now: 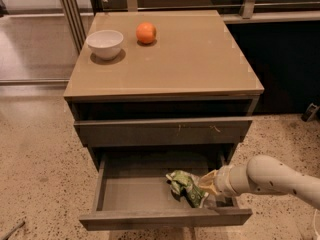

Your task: Pick green jalapeno chip bag from middle drawer and place on counter

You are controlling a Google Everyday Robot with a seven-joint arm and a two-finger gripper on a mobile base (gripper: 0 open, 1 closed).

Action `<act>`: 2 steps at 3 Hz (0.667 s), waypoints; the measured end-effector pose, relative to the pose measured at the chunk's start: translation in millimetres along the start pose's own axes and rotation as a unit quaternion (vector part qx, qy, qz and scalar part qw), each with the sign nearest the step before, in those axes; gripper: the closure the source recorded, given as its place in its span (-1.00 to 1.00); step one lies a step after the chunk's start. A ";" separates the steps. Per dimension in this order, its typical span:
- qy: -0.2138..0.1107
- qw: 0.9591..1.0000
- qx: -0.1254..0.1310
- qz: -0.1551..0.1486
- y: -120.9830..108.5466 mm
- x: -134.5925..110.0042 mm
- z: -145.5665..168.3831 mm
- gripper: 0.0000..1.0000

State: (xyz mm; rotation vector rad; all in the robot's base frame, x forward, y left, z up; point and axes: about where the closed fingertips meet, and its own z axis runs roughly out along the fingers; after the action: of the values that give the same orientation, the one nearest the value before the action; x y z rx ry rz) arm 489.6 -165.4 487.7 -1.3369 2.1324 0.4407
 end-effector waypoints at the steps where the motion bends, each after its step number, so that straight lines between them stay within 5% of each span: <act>1: -0.020 1.000 -0.020 0.005 3.5 -3.8 24.2 0.17; 2: -0.033 0.999 -0.039 0.011 7.8 -6.7 46.5 -0.29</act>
Offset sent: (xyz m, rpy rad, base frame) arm 0.0150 0.0537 -0.0524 0.1409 0.0688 0.0527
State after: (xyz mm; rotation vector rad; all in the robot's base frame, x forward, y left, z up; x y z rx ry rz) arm 498.6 -131.5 455.5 -1.3249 2.0975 0.5749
